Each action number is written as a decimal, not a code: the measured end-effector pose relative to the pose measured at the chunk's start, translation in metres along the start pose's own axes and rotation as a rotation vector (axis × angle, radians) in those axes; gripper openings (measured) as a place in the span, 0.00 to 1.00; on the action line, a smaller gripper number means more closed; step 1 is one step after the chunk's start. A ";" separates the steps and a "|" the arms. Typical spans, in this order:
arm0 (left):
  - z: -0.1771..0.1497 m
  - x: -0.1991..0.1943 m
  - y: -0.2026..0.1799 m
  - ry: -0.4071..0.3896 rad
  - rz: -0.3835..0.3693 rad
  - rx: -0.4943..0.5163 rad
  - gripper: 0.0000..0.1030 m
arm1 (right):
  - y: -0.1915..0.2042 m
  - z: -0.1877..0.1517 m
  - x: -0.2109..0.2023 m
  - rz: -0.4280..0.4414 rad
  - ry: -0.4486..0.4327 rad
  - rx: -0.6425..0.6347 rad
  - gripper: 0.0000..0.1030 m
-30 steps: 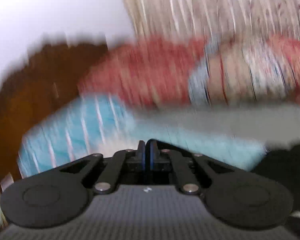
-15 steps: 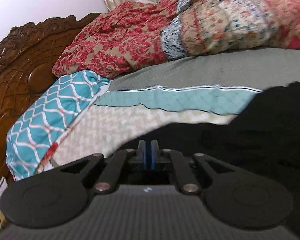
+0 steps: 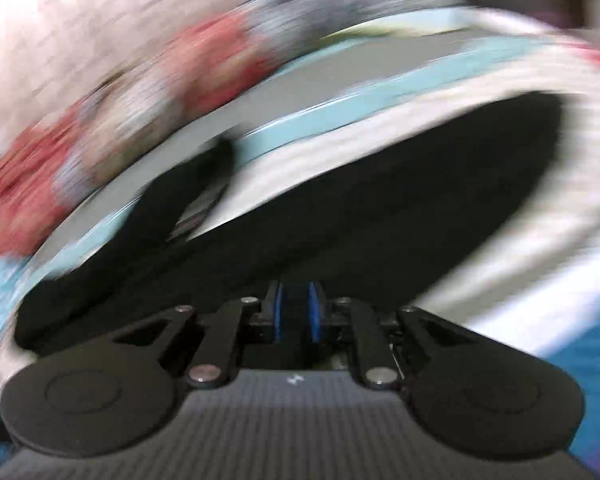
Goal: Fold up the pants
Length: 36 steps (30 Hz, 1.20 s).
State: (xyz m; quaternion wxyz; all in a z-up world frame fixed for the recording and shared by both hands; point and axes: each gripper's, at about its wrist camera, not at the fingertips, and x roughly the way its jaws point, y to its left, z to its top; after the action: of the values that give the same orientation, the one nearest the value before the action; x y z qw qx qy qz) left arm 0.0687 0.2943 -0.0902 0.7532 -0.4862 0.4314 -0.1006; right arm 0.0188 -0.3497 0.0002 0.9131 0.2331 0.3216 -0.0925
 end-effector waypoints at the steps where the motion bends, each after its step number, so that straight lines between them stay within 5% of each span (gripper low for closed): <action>1: 0.000 0.000 0.002 0.000 0.003 -0.020 0.86 | -0.024 0.011 -0.005 -0.046 -0.034 0.055 0.20; 2: -0.001 0.002 0.003 0.001 0.012 -0.034 0.77 | -0.043 0.021 -0.007 -0.088 -0.064 0.102 0.30; 4: -0.004 0.006 0.004 0.019 0.054 -0.060 0.37 | -0.081 0.040 -0.002 -0.161 -0.111 0.191 0.47; 6: -0.007 0.008 0.003 0.026 0.098 -0.080 0.20 | -0.110 0.056 0.013 -0.190 -0.115 0.265 0.47; 12: -0.028 -0.018 -0.029 -0.057 0.228 0.027 0.13 | -0.129 0.079 0.081 -0.082 -0.050 0.432 0.45; 13: -0.031 -0.024 -0.037 -0.070 0.246 0.053 0.13 | -0.125 0.083 0.088 -0.090 -0.039 0.406 0.25; 14: -0.035 -0.029 -0.046 -0.084 0.268 0.082 0.13 | -0.119 0.088 0.094 -0.119 -0.029 0.360 0.08; 18: -0.051 -0.050 -0.064 -0.130 0.341 0.142 0.13 | -0.104 0.096 0.067 -0.157 -0.164 0.241 0.07; 21: -0.060 -0.047 -0.054 -0.101 0.388 0.133 0.13 | -0.111 0.092 0.053 -0.270 -0.161 0.185 0.07; 25: -0.074 -0.032 -0.040 -0.002 0.438 0.153 0.28 | -0.127 0.076 0.053 -0.369 -0.069 0.112 0.23; 26: -0.076 -0.039 -0.040 -0.007 0.422 0.162 0.31 | -0.134 0.073 0.041 -0.381 -0.092 0.134 0.30; 29: -0.073 -0.073 -0.046 -0.114 0.401 0.201 0.48 | -0.141 0.068 0.001 -0.410 -0.244 0.206 0.30; 32: -0.052 -0.093 -0.054 -0.227 0.424 0.233 0.59 | -0.114 0.074 -0.013 -0.307 -0.301 0.160 0.30; 35: -0.018 -0.076 -0.062 -0.267 0.420 0.277 0.66 | -0.061 0.083 0.016 -0.028 -0.174 0.093 0.30; 36: -0.009 -0.063 -0.064 -0.271 0.411 0.294 0.76 | -0.042 0.083 0.030 0.060 -0.127 0.086 0.30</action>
State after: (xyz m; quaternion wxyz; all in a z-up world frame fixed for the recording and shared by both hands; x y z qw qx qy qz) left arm 0.0405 0.2921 -0.0047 0.8709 -0.2832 0.3973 0.0586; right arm 0.0737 -0.4275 0.0222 0.9231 0.2754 0.2515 -0.0936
